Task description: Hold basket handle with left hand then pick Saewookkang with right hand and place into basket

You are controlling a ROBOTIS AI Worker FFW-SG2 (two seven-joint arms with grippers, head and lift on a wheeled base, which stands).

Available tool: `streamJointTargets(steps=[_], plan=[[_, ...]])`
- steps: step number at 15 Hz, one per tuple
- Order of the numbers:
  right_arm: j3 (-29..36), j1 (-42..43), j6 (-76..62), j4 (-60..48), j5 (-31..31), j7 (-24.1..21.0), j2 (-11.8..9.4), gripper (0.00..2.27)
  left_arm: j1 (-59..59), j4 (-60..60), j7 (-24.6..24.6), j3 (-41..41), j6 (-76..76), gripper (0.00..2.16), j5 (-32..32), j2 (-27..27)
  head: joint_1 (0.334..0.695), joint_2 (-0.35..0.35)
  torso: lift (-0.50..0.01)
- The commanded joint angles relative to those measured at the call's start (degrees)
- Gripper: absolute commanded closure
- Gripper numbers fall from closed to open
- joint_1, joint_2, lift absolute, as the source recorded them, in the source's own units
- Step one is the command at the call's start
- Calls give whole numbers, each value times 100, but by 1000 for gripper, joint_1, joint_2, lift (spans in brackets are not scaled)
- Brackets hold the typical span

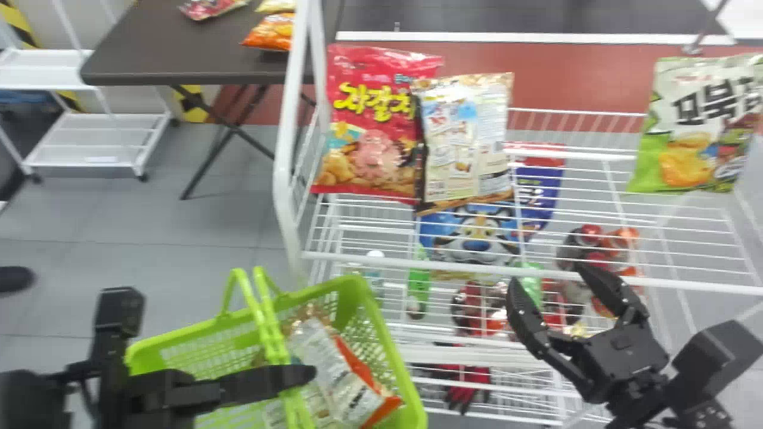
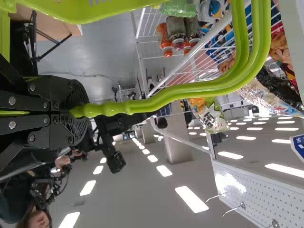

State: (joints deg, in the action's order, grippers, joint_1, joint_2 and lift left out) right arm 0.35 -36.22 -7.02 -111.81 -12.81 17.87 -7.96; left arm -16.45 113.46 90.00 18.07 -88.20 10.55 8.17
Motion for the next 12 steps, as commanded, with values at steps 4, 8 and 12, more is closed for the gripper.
streamJointTargets(steps=[4,8,12], plan=[[299,-271,-567,282,-2,-2,207,43,-7,-8,57,4,-183,2152,0,-26,695,-99,-18],[343,-368,-778,273,-2,-2,224,43,-25,1,57,-5,-183,2152,0,-44,695,-138,-18],[360,-412,-866,273,-2,-2,242,43,-86,45,57,4,-183,2152,0,-70,695,-149,-18]])
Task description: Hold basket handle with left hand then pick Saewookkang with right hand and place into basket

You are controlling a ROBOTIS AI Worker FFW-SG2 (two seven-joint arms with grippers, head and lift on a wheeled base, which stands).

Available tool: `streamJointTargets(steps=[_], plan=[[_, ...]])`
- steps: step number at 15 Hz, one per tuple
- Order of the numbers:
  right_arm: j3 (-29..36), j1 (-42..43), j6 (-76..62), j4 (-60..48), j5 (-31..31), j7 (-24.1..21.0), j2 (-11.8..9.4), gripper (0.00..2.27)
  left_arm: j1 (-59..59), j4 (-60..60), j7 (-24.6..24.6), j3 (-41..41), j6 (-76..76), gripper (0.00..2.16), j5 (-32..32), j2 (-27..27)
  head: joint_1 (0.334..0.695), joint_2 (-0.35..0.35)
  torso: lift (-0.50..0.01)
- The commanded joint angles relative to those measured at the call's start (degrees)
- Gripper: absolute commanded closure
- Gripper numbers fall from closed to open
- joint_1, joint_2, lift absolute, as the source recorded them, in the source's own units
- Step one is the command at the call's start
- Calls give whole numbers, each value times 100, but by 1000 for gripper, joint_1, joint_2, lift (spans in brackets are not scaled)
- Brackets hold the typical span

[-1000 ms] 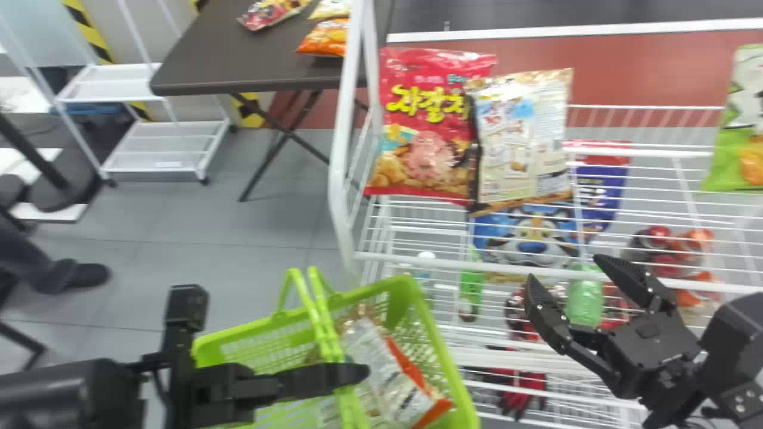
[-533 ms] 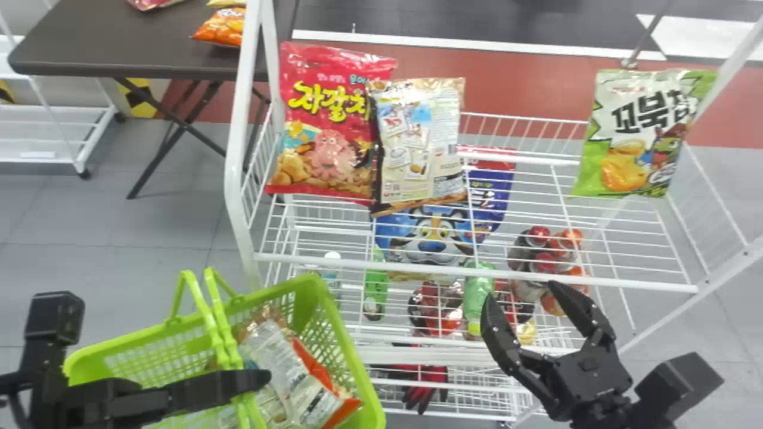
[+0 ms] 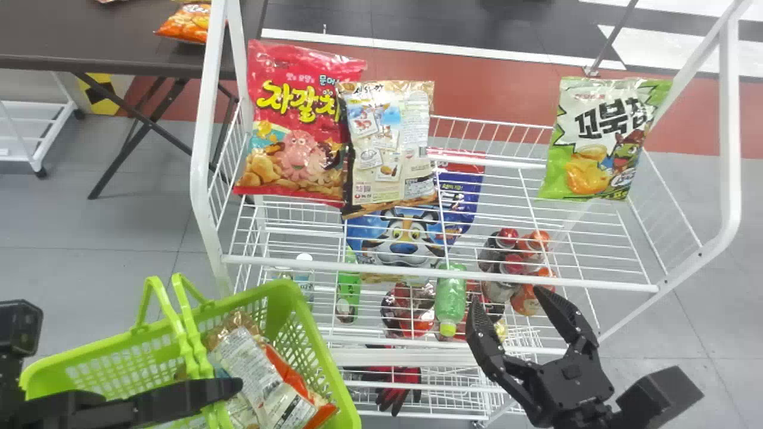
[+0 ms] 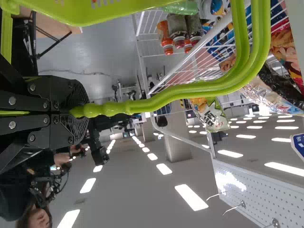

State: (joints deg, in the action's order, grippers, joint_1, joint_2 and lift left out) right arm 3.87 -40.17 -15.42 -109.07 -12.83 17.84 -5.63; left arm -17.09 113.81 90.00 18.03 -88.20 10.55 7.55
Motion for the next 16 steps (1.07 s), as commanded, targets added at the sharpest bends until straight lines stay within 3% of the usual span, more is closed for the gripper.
streamJointTargets(steps=[1,16], plan=[[8,-35,-44,-1,0,0,9,43,-31,18,57,7,-183,2152,0,-8,695,-150,-18],[17,-149,-220,-36,-79,0,27,43,-172,168,57,16,-183,2152,0,-34,695,-163,-18]])
